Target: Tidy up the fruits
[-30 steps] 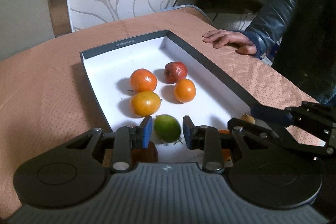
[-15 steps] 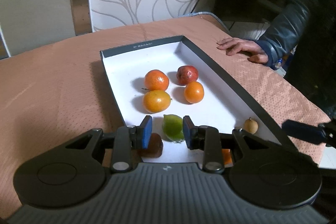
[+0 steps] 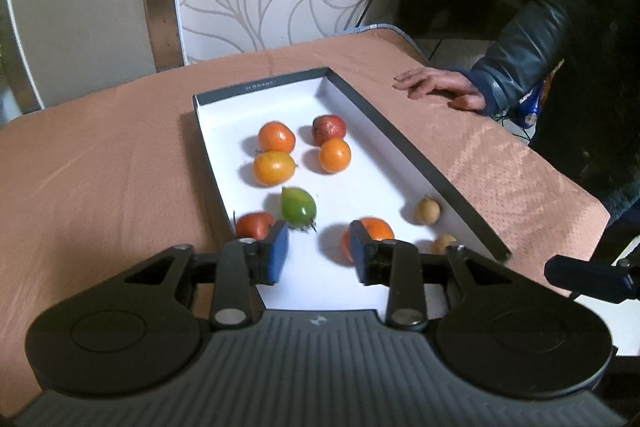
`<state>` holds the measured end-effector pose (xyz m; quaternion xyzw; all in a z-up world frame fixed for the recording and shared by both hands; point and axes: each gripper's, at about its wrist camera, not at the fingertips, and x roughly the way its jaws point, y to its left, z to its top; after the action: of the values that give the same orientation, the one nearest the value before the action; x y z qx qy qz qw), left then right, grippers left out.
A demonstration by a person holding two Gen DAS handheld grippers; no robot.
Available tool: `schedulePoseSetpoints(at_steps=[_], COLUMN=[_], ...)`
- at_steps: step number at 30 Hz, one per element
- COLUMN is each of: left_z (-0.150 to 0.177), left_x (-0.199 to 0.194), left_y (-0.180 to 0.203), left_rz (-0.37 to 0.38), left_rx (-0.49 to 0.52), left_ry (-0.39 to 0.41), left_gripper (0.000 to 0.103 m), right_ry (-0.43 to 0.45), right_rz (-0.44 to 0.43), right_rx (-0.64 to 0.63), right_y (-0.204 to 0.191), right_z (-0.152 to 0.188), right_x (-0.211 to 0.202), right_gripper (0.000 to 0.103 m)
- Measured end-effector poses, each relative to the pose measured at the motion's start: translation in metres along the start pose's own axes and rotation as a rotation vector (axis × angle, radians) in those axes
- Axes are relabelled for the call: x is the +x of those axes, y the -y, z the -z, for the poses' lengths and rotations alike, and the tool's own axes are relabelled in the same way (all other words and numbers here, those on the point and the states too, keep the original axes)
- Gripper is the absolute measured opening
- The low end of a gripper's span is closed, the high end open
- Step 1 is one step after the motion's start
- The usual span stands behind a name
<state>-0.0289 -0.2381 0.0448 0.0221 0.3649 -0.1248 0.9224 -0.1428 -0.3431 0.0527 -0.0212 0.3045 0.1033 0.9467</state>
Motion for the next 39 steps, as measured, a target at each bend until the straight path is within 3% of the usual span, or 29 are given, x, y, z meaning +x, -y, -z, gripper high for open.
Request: schedulePoseSetpoints(at_steps=[2,19,39], left_z=[0.006,0.034,0.043], left_x=[-0.004,-0.013,-0.024], left_y=[0.004,0.015,0.015], left_rz=[-0.013,-0.073,-0.098], left_rx=[0.001,-0.009,-0.019], left_ry=[0.001,-0.038,-0.041], left_gripper=[0.056,0.070,0.071], right_ry=[-0.006,-0.073,-0.084], right_rz=[0.000,-0.004,-0.024], right_rx=[-0.002,0.016,0.009], right_y=[0.001,0.014,0.011], right_z=[0.002,0.019,0.020], right_x=[-0.002,0.003,0.003], right_gripper=[0.041,0.041,0.041])
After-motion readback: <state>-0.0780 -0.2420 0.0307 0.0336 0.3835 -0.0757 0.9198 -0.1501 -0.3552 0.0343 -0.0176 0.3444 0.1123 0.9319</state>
